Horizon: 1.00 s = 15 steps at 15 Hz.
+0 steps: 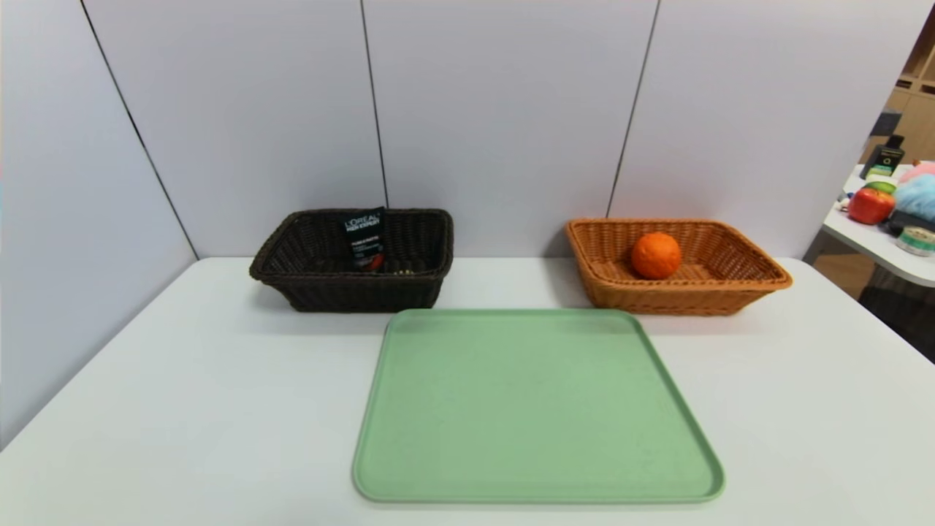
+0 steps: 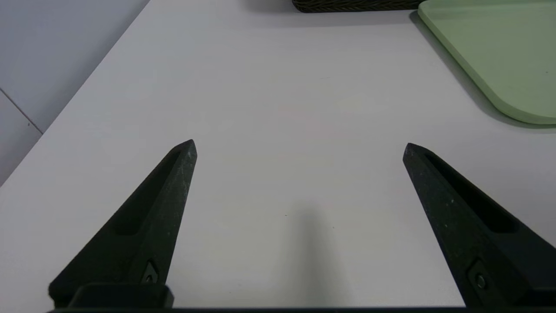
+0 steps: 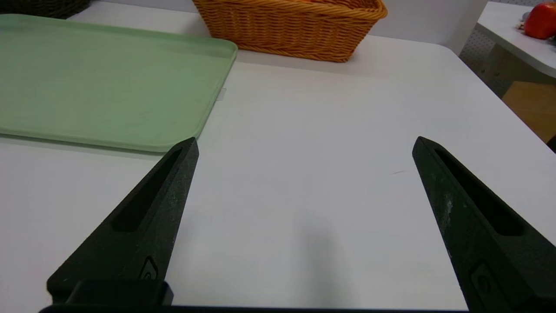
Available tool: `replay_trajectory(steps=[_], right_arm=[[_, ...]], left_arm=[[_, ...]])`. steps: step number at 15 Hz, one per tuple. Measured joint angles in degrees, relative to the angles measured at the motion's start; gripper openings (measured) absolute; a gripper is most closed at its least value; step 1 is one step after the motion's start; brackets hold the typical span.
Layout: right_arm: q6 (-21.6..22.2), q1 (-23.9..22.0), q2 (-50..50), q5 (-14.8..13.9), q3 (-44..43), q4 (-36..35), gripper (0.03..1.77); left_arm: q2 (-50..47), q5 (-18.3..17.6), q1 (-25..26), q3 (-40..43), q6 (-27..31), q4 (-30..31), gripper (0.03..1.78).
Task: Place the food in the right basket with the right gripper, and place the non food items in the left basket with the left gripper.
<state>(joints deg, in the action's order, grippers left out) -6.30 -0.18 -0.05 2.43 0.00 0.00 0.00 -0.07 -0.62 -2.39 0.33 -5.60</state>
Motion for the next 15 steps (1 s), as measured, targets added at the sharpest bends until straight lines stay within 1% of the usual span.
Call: replay_trajectory(steps=[4,15], right_arm=[[-0.39,0.00,0.00,0.38,0.00,0.00,1.70],[0.77,0.00,0.00,-0.17,0.00,-0.05,1.70]], left_arm=[[0.00,-0.02,0.00,0.02,-0.60,0.09,1.69],[0.00,-0.02,0.02,0.20,-0.66,0.09,1.69]])
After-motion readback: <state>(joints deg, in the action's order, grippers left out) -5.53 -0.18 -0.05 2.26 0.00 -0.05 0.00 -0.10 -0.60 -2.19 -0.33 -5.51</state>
